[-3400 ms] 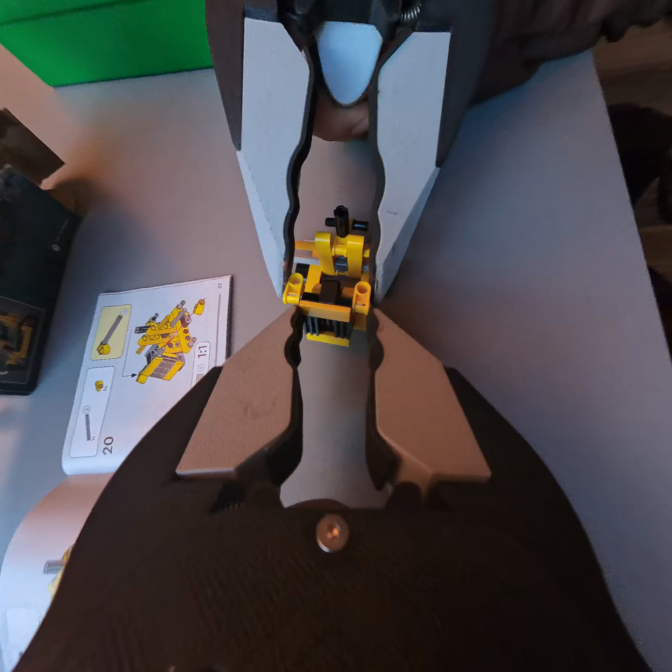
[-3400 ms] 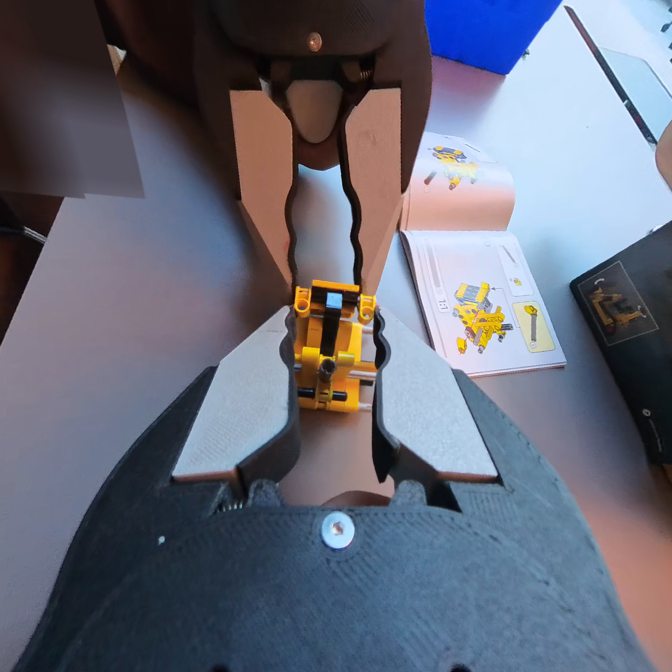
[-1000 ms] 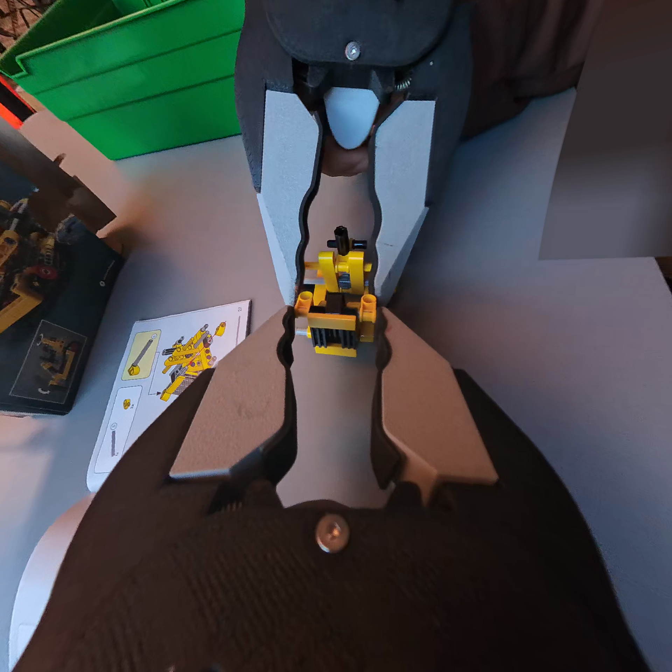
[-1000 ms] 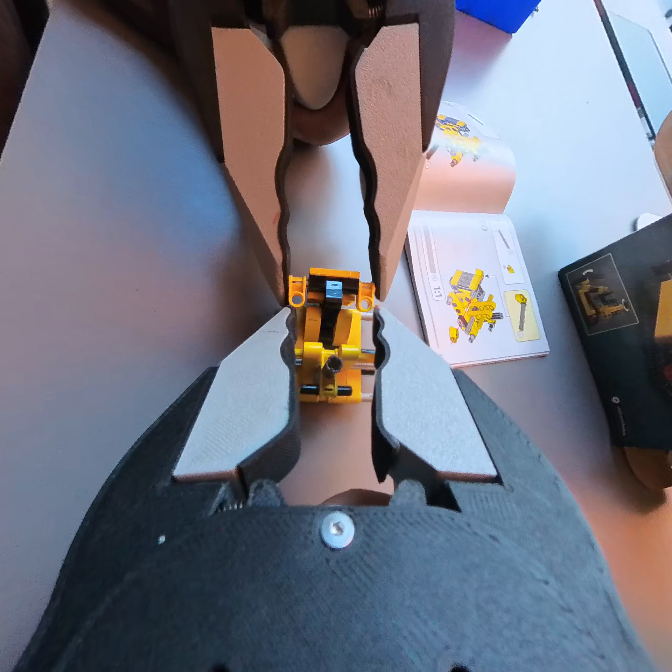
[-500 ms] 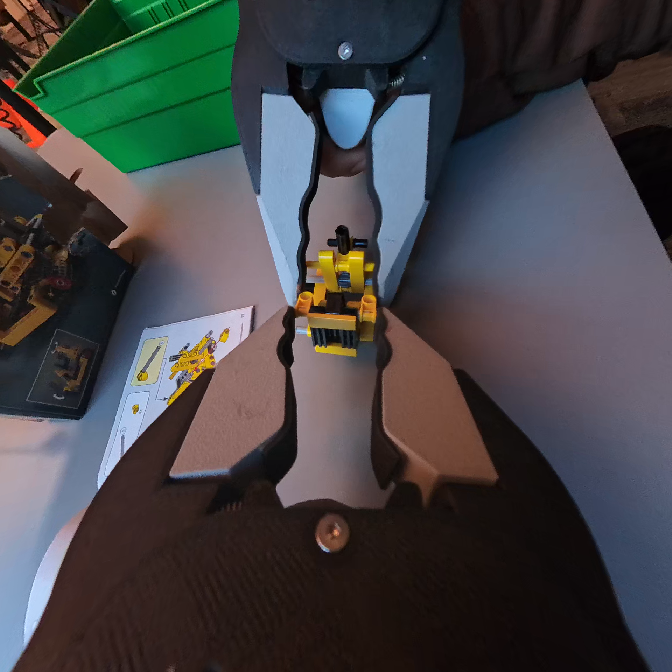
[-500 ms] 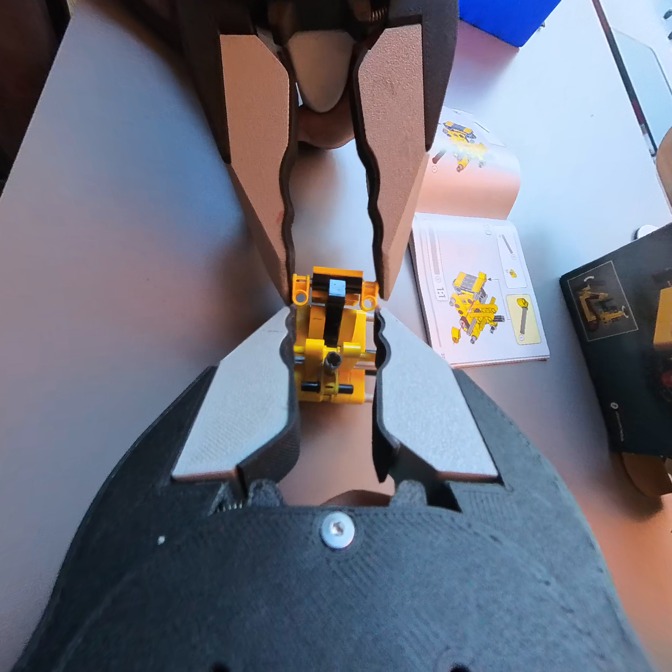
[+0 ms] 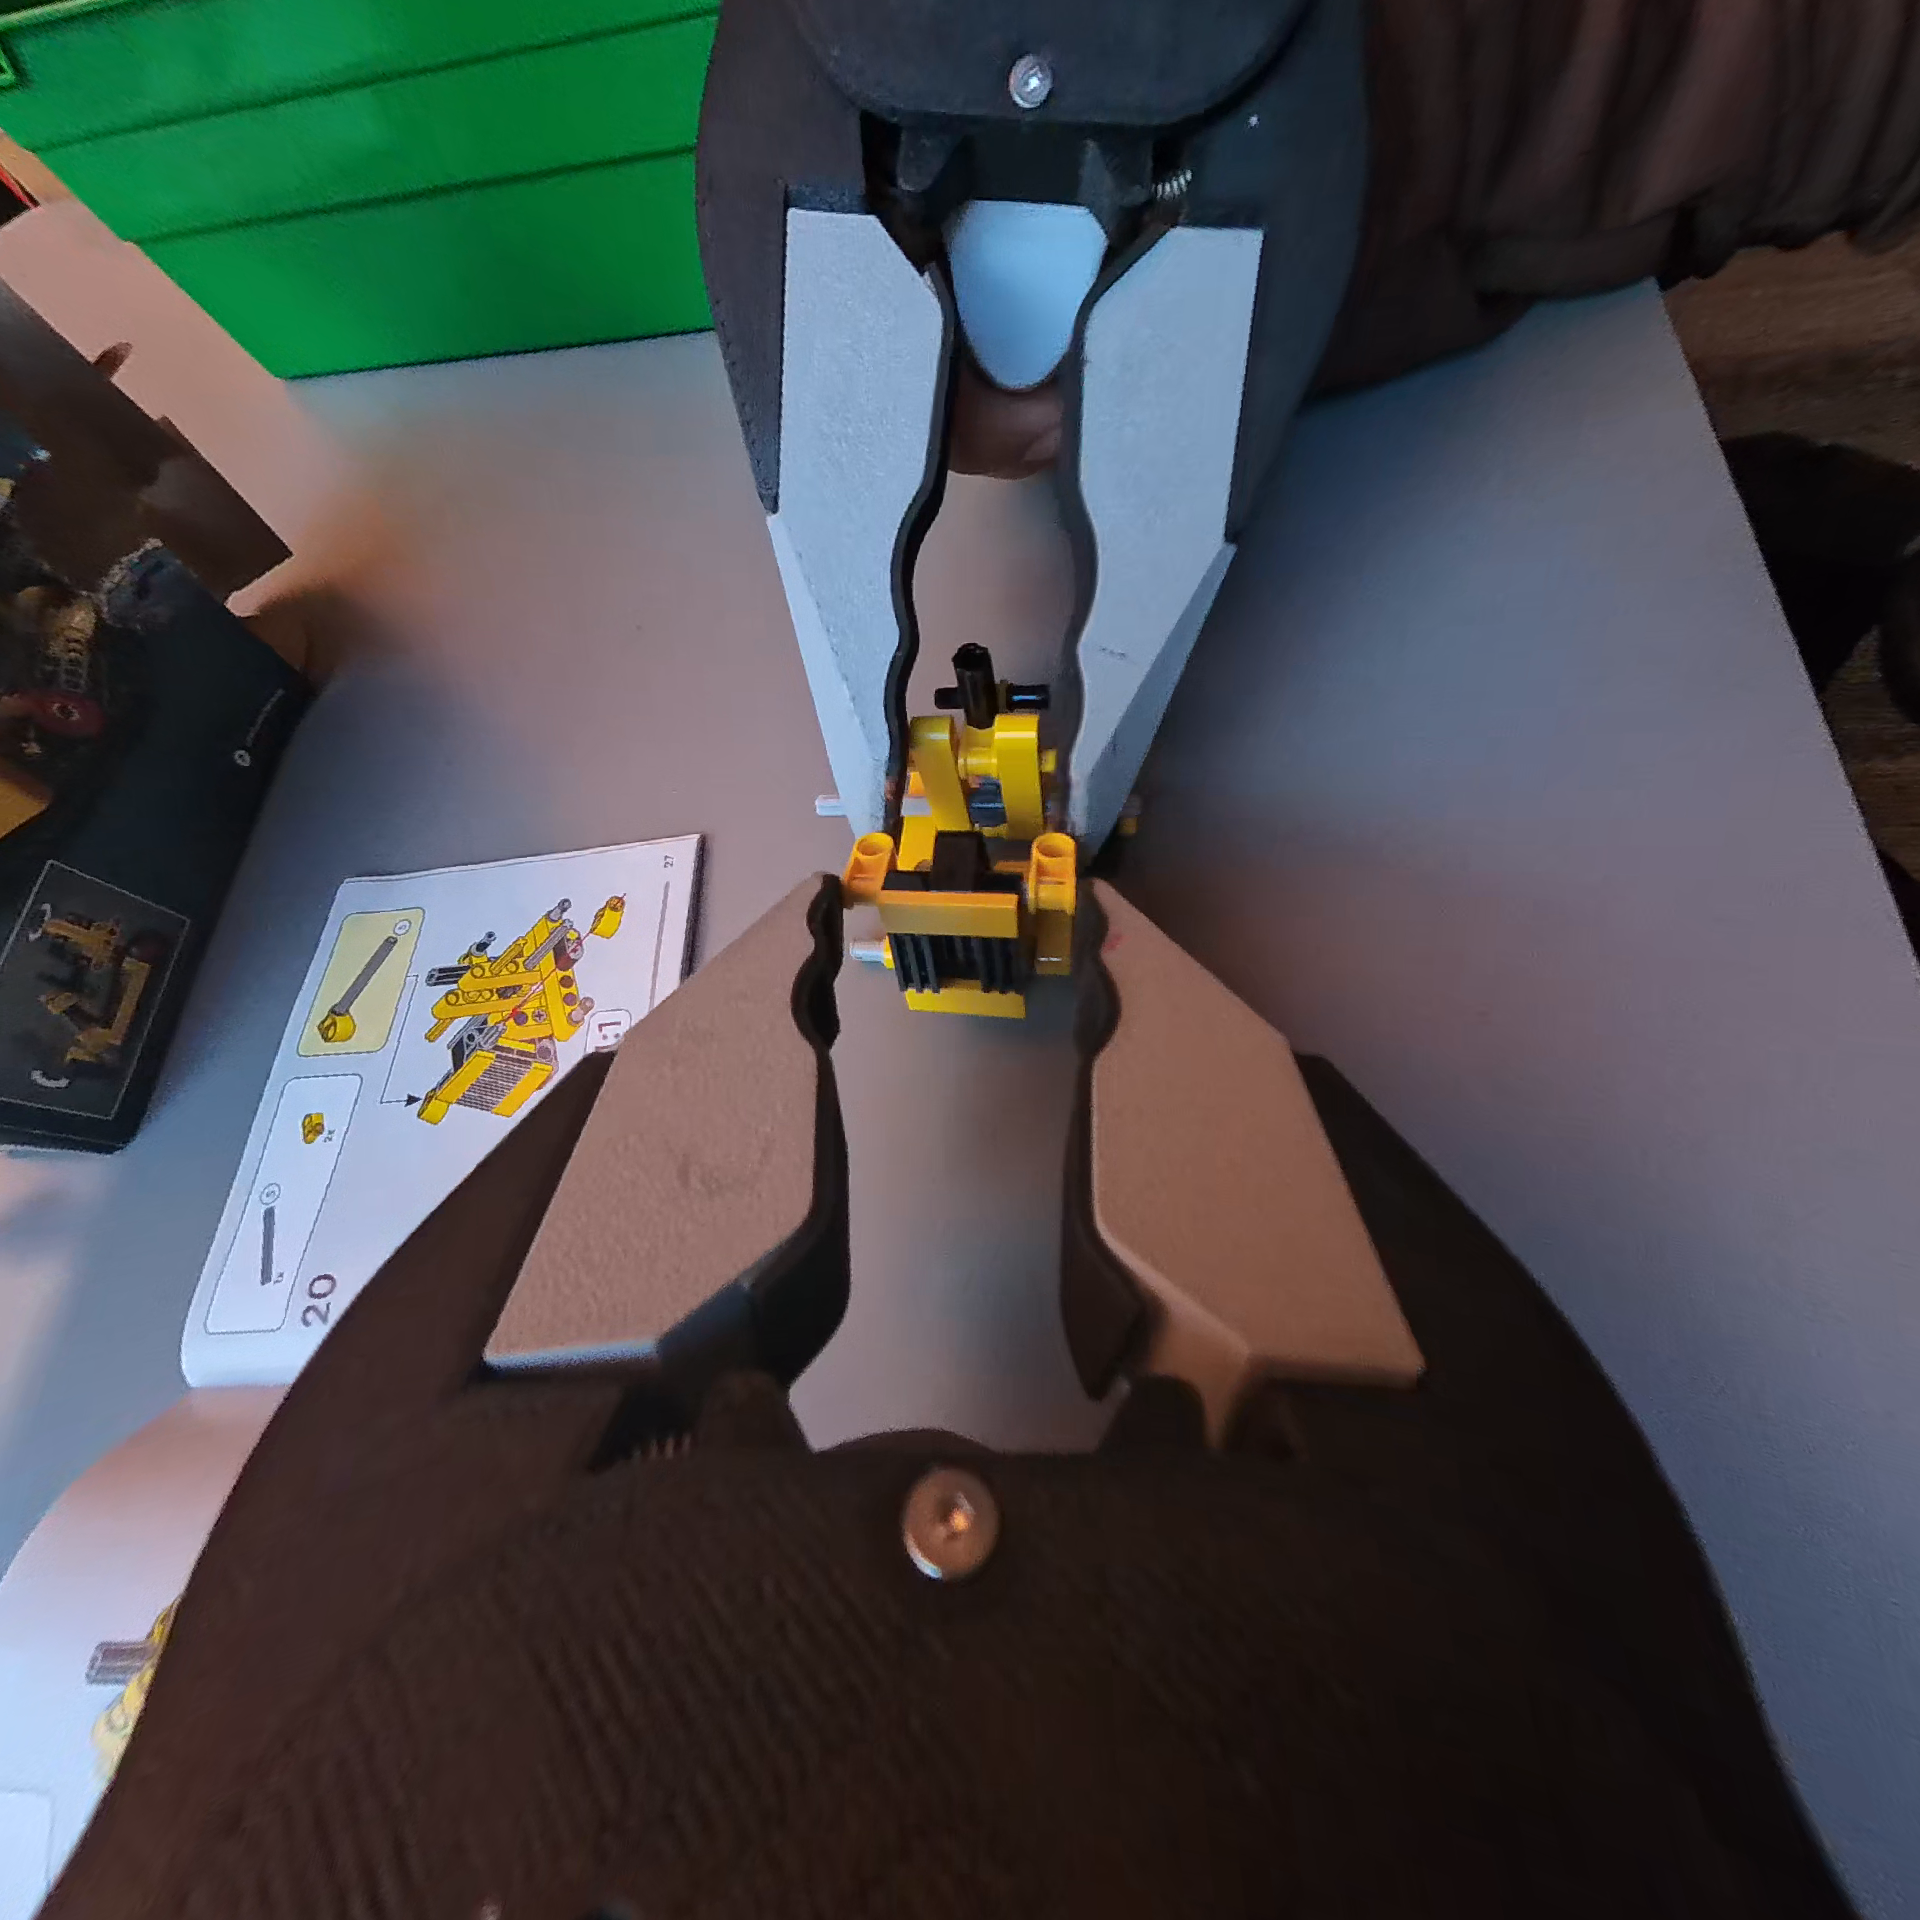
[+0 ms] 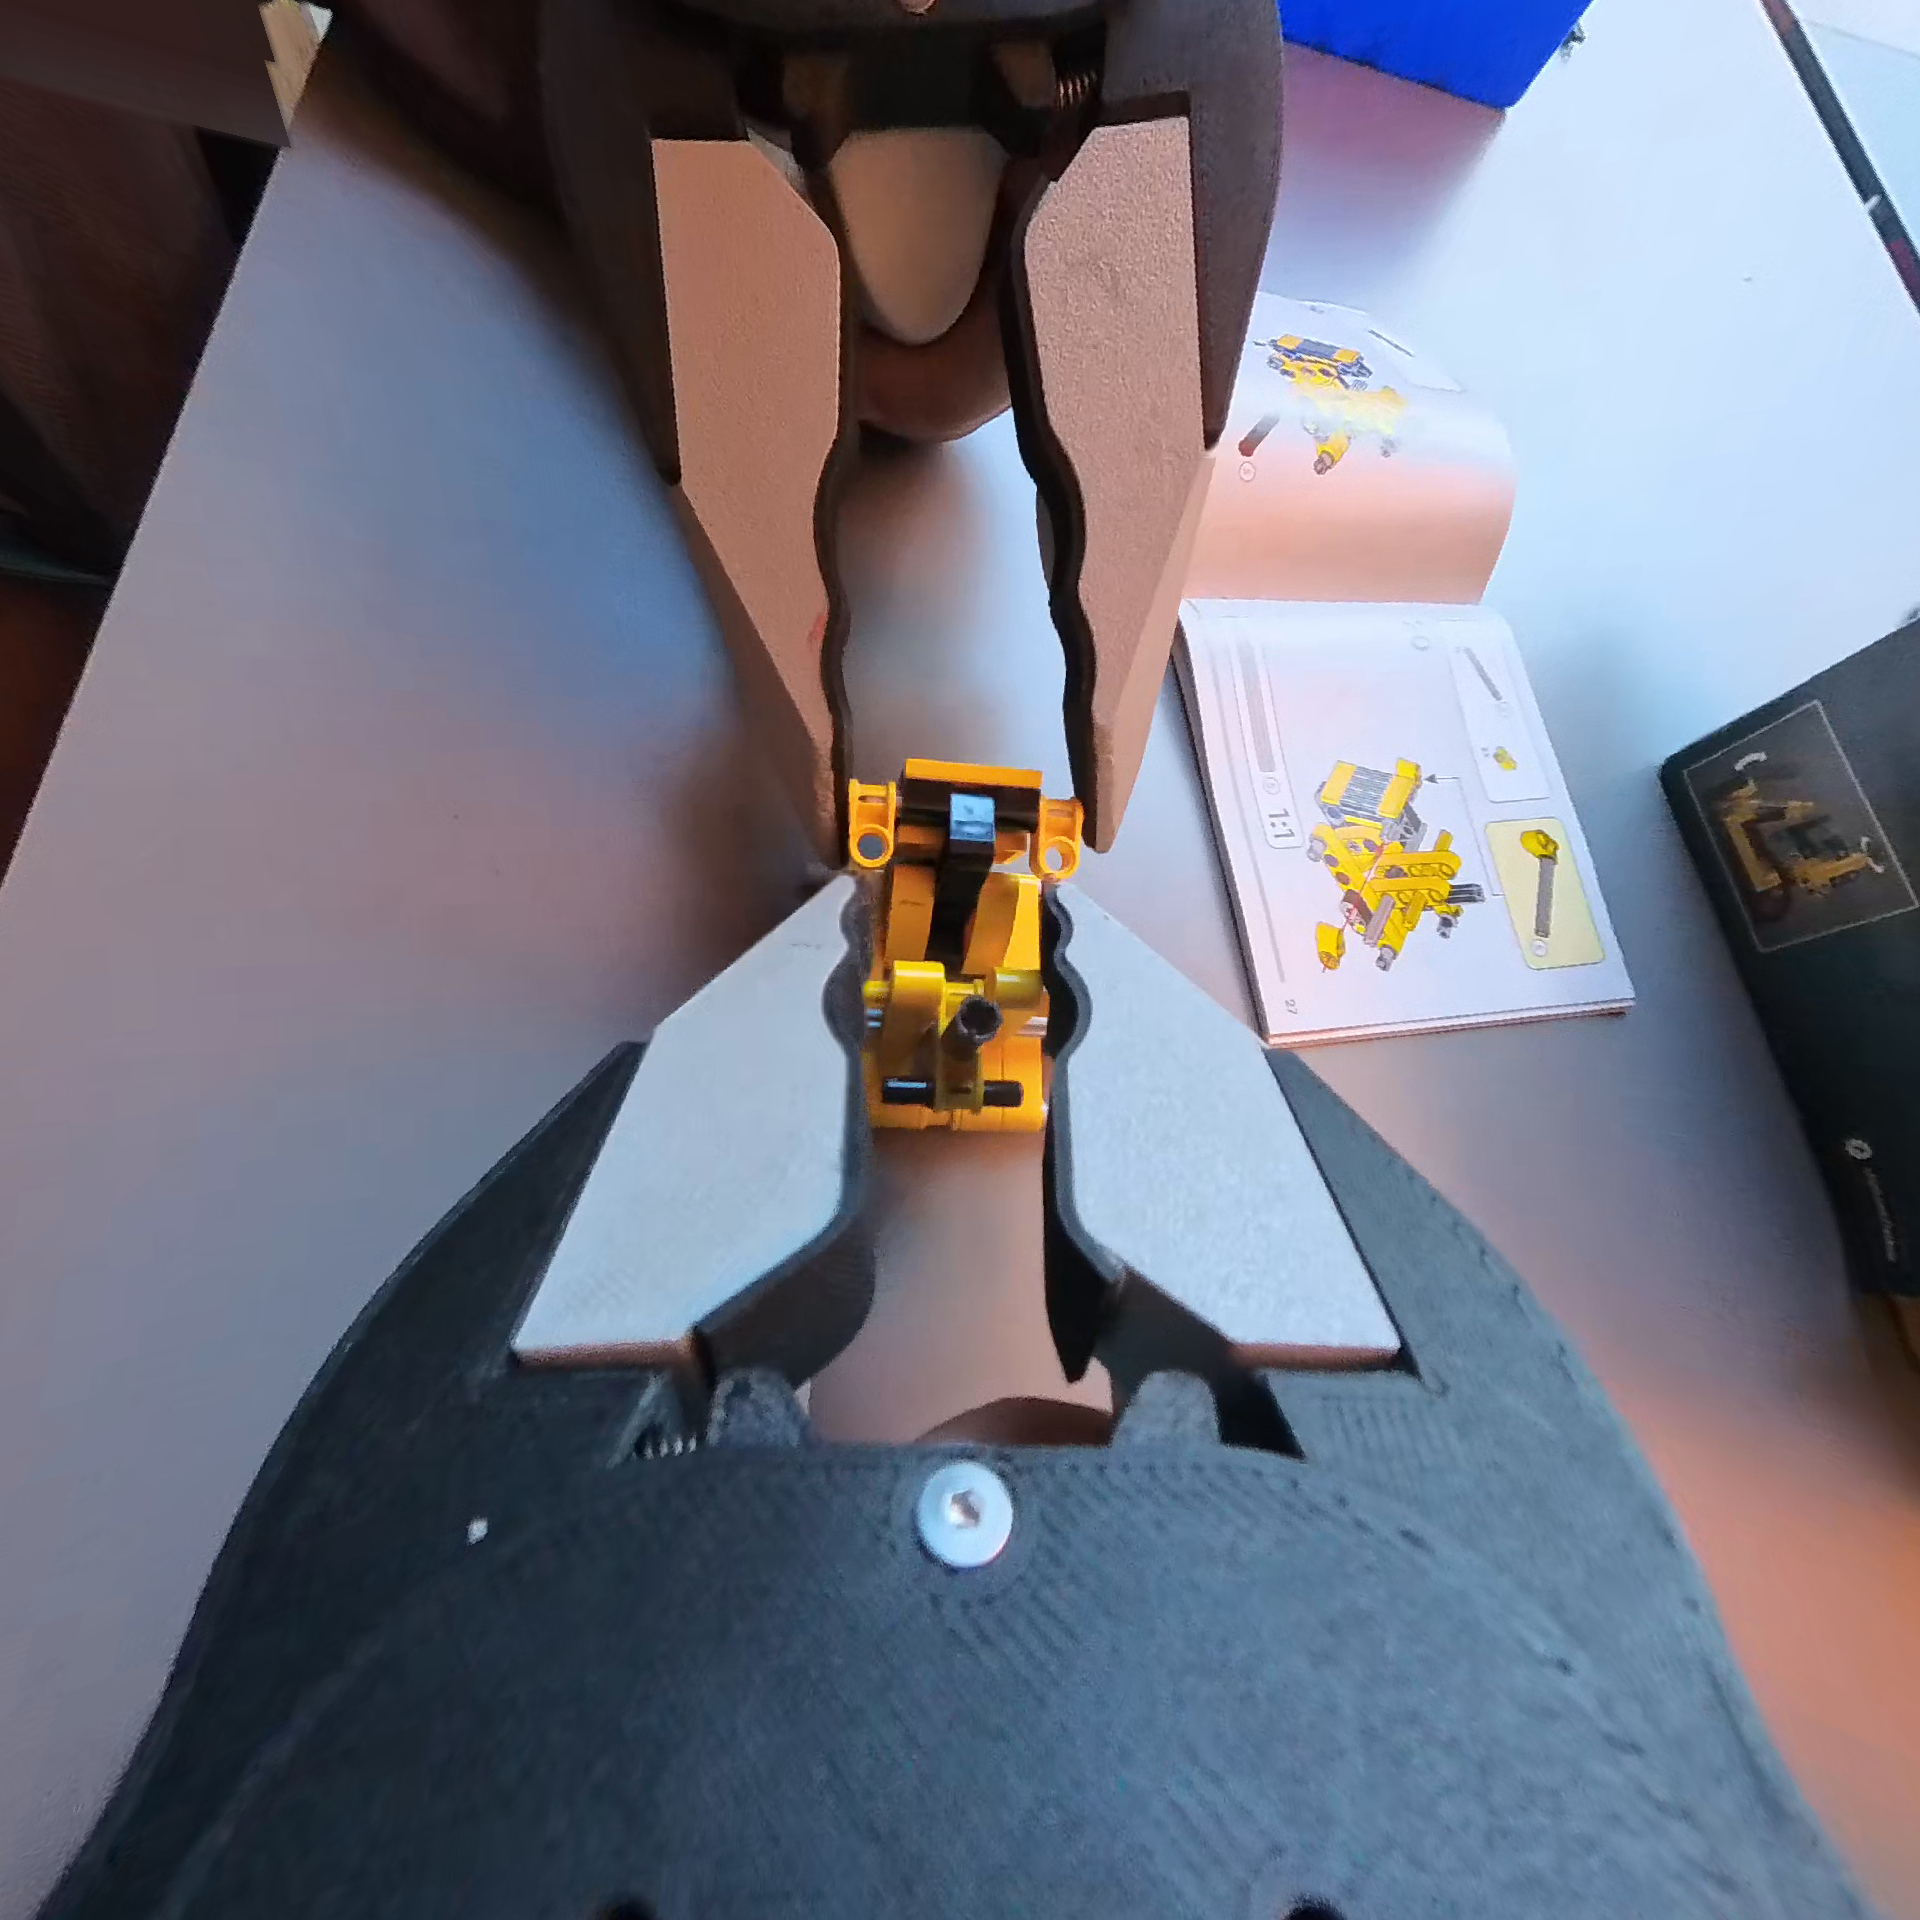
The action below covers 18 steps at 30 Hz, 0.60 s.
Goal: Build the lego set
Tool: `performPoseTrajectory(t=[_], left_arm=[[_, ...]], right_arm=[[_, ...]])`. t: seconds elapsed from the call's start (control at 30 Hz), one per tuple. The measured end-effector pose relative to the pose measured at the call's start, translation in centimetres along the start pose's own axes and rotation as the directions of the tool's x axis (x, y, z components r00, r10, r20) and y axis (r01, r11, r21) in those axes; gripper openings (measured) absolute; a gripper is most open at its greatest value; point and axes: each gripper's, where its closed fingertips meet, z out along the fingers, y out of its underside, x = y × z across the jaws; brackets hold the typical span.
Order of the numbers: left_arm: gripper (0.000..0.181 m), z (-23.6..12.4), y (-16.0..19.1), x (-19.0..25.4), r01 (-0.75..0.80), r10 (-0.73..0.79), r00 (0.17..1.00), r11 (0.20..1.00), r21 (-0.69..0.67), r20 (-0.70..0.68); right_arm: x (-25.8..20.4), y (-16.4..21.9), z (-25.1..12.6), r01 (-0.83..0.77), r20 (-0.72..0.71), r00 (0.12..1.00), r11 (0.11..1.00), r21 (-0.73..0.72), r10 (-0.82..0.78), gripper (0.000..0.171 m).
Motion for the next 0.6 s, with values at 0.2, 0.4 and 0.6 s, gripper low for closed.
performPoseTrajectory(t=[0.2, 0.4, 0.6], left_arm=[[0.041, -0.01, -0.03, 0.23, -0.017, 0.018, 1.000, 1.000, 0.007, -0.020], [0.042, 0.02, 0.01, 0.10, -0.010, 0.010, 1.000, 1.000, 0.005, -0.016], [0.041, -0.03, -0.02, 0.26, -0.020, 0.021, 1.000, 1.000, 0.008, -0.021]], right_arm=[[-0.42, -0.19, -0.33, -0.081, 0.087, 0.993, 0.995, 0.052, 0.076, 0.032], [-0.18, -0.37, -0.43, -0.145, 0.124, 0.983, 0.986, 0.082, 0.134, 0.029], [0.22, -0.16, -0.24, -0.147, 0.094, 0.986, 0.987, 0.068, 0.141, 0.039]])
